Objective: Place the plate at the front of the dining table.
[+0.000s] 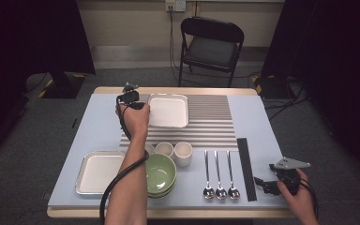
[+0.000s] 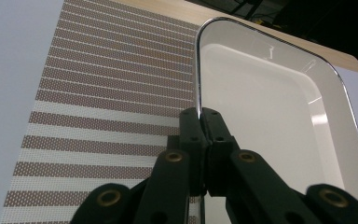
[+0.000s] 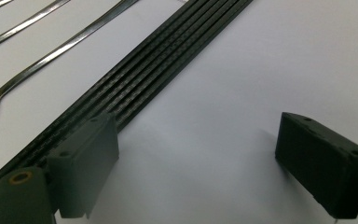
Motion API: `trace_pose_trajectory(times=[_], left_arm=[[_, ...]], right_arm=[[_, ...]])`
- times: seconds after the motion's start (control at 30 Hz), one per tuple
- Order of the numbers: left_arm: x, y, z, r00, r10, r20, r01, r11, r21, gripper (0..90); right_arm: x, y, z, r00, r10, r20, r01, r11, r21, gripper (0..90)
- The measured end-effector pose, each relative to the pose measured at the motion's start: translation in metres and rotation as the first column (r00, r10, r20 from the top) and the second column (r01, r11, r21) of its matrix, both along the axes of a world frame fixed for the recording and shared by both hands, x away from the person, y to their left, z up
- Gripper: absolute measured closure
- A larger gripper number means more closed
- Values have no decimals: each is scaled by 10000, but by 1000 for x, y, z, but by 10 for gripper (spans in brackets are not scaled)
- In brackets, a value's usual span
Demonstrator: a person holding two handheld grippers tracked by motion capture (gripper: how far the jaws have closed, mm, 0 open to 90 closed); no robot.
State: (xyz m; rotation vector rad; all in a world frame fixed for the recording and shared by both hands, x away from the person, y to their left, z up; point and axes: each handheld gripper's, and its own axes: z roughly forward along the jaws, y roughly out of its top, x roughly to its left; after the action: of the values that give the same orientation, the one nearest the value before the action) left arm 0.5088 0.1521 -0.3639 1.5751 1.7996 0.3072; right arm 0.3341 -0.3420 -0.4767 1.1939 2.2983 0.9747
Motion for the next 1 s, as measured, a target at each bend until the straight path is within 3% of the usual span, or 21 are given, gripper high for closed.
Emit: trace_pose_trajectory(times=[1.0], left_arm=[[10,-14,-8,9996,274,-50,-274,9996,21,887]], right_arm=[[0,0,0,10000,-12,0,12,10000,10,123]])
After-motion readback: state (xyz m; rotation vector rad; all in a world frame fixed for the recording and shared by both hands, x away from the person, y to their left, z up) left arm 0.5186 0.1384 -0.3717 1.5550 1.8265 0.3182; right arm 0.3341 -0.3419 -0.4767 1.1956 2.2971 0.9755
